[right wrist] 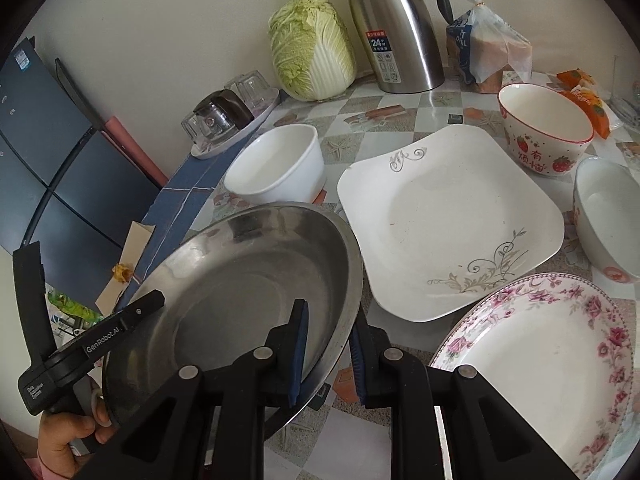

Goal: Organize plates and bowls

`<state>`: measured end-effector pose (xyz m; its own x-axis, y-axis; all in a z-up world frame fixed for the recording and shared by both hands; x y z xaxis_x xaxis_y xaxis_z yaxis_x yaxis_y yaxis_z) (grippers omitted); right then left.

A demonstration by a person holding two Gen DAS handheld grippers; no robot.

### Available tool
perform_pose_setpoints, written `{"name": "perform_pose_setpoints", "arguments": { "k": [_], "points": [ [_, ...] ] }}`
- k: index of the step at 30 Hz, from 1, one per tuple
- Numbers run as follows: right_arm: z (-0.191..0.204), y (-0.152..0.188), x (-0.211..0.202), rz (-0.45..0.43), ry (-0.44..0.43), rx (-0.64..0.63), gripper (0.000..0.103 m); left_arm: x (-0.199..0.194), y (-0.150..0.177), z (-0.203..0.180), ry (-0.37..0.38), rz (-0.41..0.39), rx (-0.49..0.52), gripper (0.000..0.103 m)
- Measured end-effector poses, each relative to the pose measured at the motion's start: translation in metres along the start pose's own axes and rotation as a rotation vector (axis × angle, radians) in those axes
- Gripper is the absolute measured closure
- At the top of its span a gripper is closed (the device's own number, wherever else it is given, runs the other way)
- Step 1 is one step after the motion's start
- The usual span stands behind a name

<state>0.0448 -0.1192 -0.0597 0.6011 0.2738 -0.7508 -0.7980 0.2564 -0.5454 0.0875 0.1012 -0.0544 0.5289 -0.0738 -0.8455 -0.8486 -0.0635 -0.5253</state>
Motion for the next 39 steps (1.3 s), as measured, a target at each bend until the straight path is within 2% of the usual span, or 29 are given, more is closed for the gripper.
{"name": "perform_pose_setpoints", "arguments": {
  "k": [14,18,30,35,39],
  "points": [
    [-0.012,-0.012,-0.026,-0.061,-0.015,0.032,0.081,-0.013,-0.010,-0.023,-0.002,0.038,-0.008,0.075],
    [-0.018,-0.016,-0.034,-0.088,0.004,0.031,0.081,-0.014,-0.013,-0.036,0.005,0.048,-0.011,0.075],
    [-0.074,-0.031,-0.066,-0.196,0.057,0.159,0.081,-0.014,-0.045,-0.117,0.052,0.032,0.068,0.073],
    [-0.101,-0.039,-0.079,-0.242,0.077,0.215,0.081,-0.007,-0.052,-0.146,0.091,0.043,0.062,0.073],
    [-0.118,-0.041,-0.084,-0.267,0.094,0.249,0.081,0.001,-0.055,-0.163,0.116,0.037,0.076,0.068]
  ]
}}
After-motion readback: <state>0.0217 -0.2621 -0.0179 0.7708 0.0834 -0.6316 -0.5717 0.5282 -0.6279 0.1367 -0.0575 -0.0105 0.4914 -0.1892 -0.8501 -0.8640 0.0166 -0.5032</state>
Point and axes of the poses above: each gripper's, at about its wrist camera, not at the fingertips, and x roughly the way its jaws point, z to its left, y to its underside, the point moved 4 cm from there along x, roughly the way its jaws point, and after that the axes turned 1 degree about -x, right-handed, at the moved point
